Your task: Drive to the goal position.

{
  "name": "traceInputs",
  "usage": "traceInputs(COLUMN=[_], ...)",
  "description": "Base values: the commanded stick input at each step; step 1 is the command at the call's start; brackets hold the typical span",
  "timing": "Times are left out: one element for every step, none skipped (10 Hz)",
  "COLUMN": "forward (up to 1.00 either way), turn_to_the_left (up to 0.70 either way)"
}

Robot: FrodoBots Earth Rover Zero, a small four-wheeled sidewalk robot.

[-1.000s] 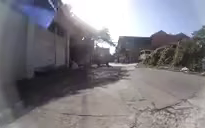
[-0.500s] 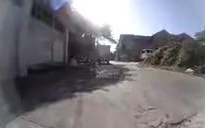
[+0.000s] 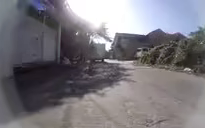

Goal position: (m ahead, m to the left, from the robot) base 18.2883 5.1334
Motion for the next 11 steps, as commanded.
traceInputs(forward=[0.7,0.7,0.7,0.7,0.7,0.7,0.7,0.7,0.7,0.7,0.7], turn_to_the_left=[-0.35,-0.35,-0.35,-0.35,-0.35,-0.35,-0.35,-0.32,-0.24,-0.16,-0.08])
